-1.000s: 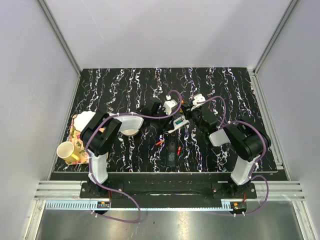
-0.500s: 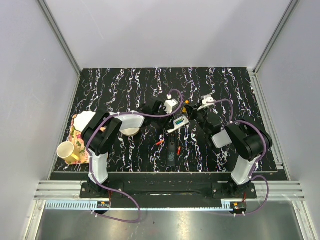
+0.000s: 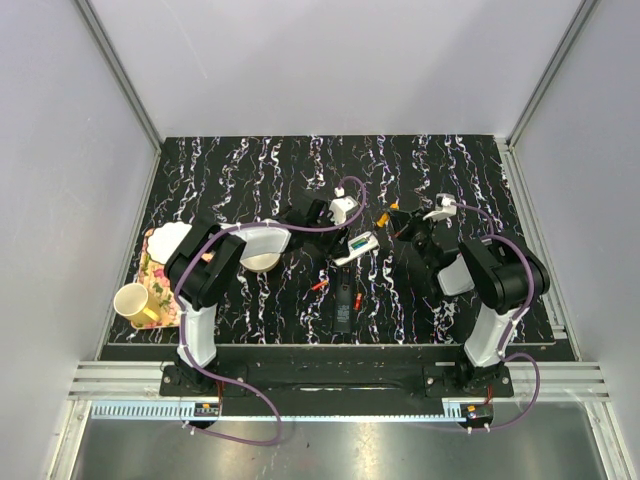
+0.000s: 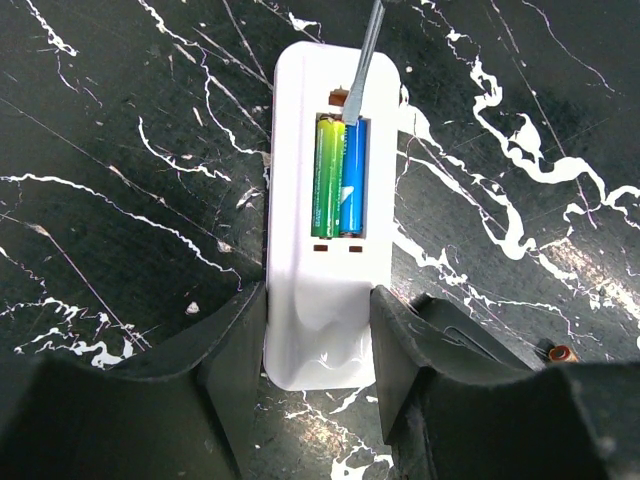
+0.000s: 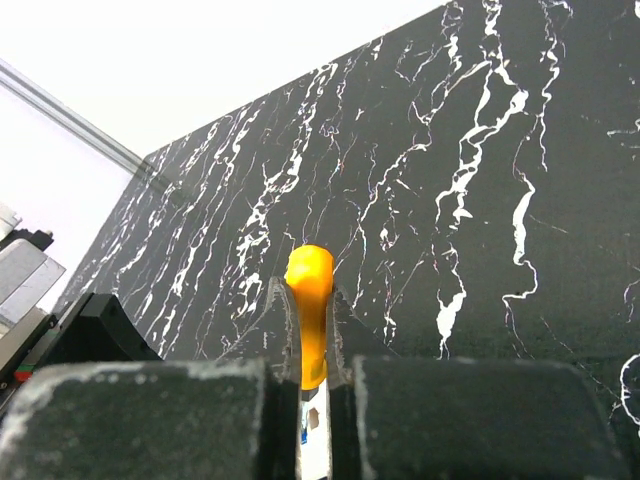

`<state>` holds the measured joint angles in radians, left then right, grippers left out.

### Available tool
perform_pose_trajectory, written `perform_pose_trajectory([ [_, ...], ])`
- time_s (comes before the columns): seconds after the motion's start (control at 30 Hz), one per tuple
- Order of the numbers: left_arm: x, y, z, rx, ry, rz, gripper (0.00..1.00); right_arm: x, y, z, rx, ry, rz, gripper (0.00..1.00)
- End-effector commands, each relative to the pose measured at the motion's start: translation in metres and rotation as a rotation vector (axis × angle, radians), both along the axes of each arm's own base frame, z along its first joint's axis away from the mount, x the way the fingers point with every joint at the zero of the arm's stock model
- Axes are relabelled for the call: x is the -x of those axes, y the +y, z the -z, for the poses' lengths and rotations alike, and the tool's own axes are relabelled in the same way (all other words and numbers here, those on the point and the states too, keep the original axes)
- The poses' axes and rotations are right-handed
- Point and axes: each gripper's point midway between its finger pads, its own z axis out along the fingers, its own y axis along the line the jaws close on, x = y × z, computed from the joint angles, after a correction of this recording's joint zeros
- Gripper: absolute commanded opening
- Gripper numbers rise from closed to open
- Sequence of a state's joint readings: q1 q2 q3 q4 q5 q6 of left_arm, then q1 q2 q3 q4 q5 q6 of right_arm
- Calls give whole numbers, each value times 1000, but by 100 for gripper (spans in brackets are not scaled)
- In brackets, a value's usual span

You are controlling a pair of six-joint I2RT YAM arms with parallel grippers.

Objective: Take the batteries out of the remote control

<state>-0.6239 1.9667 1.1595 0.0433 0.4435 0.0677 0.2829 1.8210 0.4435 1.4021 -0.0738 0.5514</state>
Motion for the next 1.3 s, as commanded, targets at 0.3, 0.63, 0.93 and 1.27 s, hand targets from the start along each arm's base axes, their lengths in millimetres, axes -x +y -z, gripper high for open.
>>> perform_pose_trajectory([
  [0.3,-9,-3,23,-45,-8,-32,0,-1,6,-14,-108,-56,-76,0],
  [0.63,-8,-3,26,-49,-4,-27,0,-4,19,-28,-119,-94,-156,0],
  [0.93,-8,-3,26,-57,-2,-27,0,-8,29,-53,-119,-165,-212,0],
  [1.27,-7,-1,30,-70,2,-32,0,-5,42,-65,-139,-184,-295,0],
])
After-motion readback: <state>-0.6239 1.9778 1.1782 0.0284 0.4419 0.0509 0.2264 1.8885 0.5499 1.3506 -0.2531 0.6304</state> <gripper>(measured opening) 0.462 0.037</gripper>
